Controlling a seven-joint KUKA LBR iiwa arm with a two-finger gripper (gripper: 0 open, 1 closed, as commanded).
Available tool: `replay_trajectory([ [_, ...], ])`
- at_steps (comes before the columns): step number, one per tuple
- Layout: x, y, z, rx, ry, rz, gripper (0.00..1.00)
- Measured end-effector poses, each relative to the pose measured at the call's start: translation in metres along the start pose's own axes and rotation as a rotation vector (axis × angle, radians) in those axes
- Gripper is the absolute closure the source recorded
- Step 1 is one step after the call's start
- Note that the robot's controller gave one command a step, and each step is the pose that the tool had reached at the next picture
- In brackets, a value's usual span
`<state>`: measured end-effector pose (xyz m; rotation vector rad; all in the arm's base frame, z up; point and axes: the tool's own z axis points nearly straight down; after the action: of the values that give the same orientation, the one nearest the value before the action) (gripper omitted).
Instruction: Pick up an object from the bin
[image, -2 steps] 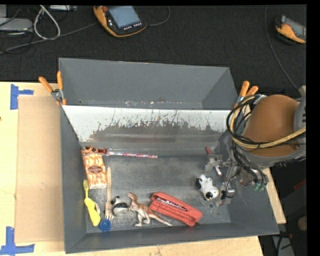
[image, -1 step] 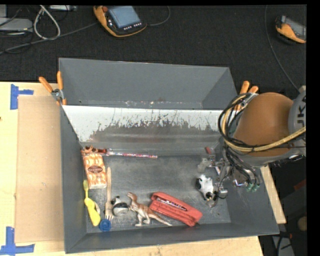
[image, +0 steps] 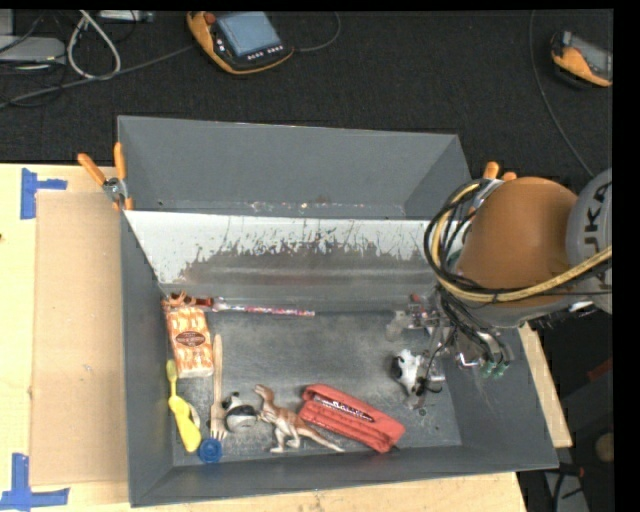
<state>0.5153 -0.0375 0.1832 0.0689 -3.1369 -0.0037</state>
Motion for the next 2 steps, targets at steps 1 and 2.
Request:
replay_trajectory([
  [1,0.000,0.062,0.063,-0.002,0.007,-0.045,0.00],
  [2,0.010,0.075,0.085,0.001,0.000,0.012,0.00],
])
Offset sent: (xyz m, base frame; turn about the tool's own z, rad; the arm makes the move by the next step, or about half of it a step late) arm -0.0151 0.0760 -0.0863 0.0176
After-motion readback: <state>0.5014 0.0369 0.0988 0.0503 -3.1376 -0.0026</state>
